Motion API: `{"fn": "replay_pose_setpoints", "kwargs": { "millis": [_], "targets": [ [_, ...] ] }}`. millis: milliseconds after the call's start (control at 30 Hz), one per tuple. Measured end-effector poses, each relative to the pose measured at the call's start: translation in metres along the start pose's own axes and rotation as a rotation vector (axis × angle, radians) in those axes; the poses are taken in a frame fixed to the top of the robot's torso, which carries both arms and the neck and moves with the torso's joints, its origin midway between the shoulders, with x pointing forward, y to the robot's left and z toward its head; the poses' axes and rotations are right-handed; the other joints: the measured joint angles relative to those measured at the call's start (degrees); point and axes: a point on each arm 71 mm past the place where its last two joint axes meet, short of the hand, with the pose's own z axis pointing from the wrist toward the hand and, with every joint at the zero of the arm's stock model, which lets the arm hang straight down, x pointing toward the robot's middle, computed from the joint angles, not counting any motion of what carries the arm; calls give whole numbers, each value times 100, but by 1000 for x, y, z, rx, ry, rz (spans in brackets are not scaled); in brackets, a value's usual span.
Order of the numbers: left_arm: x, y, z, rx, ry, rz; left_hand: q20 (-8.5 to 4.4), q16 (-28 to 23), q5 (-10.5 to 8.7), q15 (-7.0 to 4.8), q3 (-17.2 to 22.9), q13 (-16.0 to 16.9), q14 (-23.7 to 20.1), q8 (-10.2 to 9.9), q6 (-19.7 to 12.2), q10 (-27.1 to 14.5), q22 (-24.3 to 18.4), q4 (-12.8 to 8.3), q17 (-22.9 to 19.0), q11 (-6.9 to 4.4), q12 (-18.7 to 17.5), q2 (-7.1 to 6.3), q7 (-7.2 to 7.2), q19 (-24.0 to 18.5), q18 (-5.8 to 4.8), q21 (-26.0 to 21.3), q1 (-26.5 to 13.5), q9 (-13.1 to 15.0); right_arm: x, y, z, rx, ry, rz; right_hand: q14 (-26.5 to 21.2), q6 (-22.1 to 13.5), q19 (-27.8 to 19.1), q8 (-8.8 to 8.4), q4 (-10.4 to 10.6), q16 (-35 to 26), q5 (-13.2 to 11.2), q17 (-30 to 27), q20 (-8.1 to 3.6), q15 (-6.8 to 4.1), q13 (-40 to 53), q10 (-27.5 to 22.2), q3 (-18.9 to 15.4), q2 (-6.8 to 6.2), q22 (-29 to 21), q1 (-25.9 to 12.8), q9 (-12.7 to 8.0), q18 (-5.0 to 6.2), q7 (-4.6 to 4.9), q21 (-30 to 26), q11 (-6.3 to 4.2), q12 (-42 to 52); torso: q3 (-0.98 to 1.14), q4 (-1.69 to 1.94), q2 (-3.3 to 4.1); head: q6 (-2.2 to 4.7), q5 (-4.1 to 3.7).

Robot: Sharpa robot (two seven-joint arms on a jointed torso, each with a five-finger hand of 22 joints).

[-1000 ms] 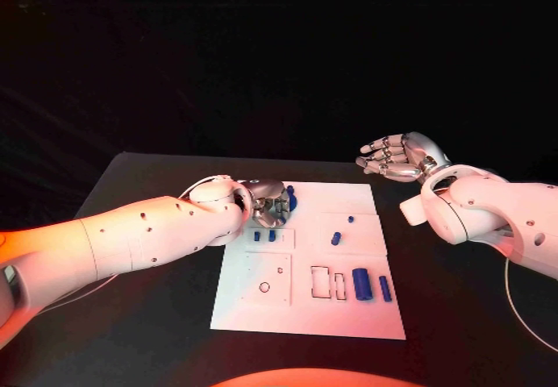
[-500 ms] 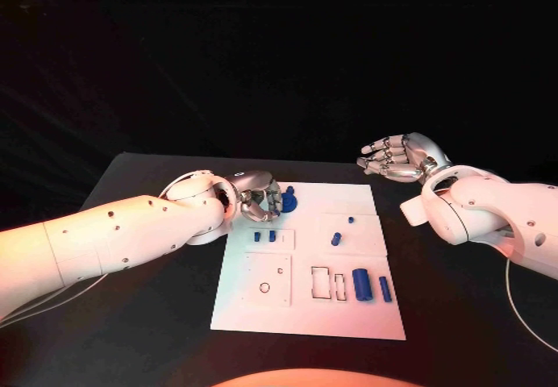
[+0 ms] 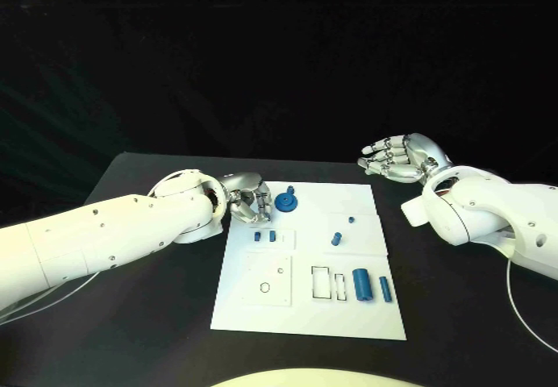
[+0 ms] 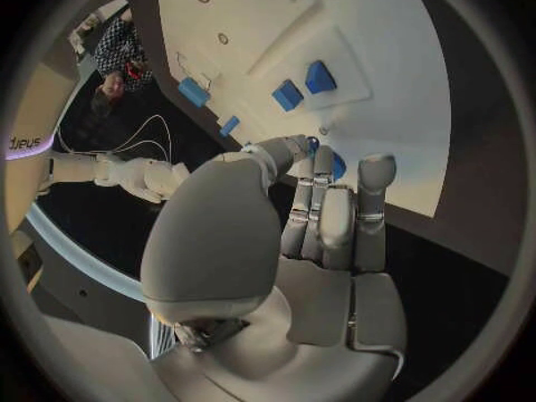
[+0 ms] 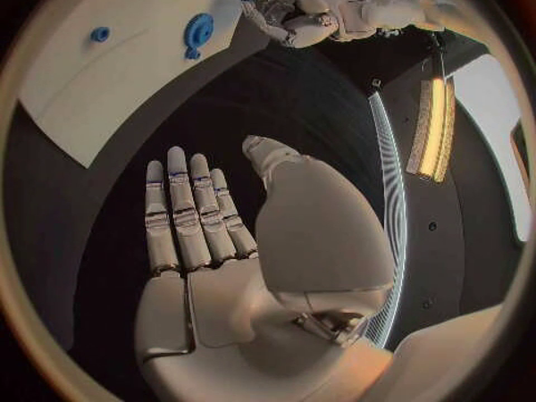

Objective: Assemble the parts on the task board

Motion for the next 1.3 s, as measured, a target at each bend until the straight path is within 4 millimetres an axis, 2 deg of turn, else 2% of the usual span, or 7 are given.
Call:
{"fn": "replay_pose_setpoints", "kwargs": {
  "millis": [600,1300],
  "targets": [
    [6,3,13,-21,37,4,0,0,-1,0,0,1,0,-23,-2,0,-27,0,-62,0,-27,-2,0,0,0,0,2,-10,1,0,0,-1,2,1,0,0,0,0,0,0,0,0,0,0,0,0,0,0,0,0,0,0,0,0,0,0,2,-2,5,-8,20],
    [8,0,17,-23,44,28,12,0,-4,0,18,-2,0,-41,-5,-1,-25,-18,-59,1,-64,-12,-1,-13,0,0,-7,4,1,0,0,-1,2,1,0,0,0,0,-16,0,0,-9,0,0,0,20,16,0,-15,0,-7,0,0,0,20,0,-2,-2,4,-7,18]
  ]
}}
